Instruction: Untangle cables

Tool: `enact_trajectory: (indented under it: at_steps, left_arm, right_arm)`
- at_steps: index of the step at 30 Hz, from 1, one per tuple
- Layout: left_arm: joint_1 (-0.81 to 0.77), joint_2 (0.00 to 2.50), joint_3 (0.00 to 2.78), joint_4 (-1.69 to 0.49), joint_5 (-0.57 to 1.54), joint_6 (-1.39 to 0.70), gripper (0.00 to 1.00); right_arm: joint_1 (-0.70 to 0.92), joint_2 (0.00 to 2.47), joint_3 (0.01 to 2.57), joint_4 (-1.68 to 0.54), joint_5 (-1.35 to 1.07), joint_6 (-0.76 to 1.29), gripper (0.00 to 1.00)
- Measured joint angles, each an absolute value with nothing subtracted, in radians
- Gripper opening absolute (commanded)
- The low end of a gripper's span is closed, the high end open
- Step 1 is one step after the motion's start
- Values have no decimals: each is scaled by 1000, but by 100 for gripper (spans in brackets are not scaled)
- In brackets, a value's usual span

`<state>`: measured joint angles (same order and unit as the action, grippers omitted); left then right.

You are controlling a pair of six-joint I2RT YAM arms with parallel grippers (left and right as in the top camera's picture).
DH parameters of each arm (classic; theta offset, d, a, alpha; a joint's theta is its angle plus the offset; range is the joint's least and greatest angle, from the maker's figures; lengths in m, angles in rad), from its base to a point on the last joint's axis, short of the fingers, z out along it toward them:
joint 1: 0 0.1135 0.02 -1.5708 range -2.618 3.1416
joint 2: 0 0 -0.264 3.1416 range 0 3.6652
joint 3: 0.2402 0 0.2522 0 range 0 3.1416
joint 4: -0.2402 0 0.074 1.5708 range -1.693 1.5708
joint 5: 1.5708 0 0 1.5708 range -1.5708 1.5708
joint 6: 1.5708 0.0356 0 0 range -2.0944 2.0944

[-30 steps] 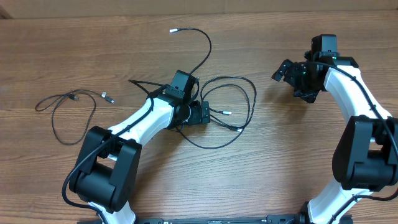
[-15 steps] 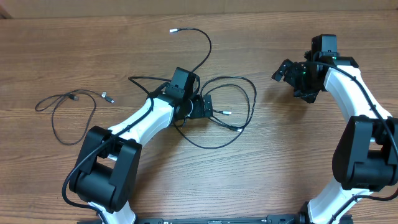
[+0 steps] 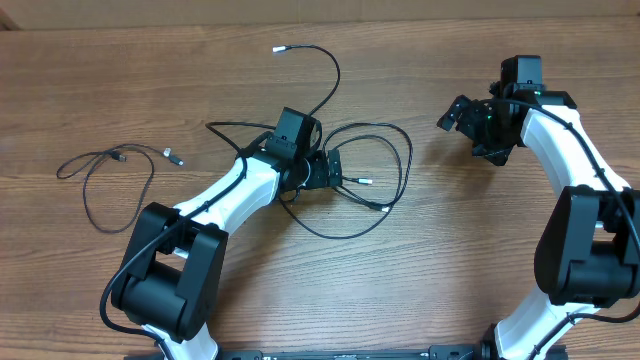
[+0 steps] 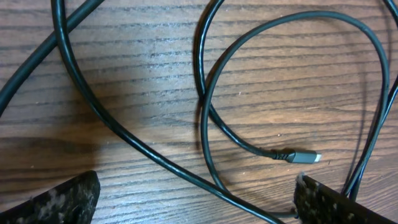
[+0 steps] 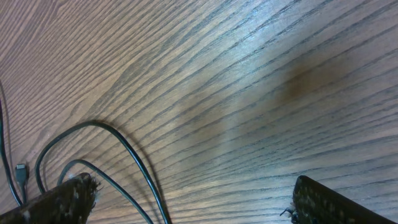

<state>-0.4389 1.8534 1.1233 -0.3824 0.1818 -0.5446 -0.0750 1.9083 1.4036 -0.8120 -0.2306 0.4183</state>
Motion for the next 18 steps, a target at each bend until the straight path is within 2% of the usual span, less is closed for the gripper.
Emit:
enact_trajectory:
  at_steps: [18]
  left_arm:
    - [-439,1853,1123,-388,167,-545,100]
  right_arm:
    - [-75,1908,1404,-812,-231,418,100]
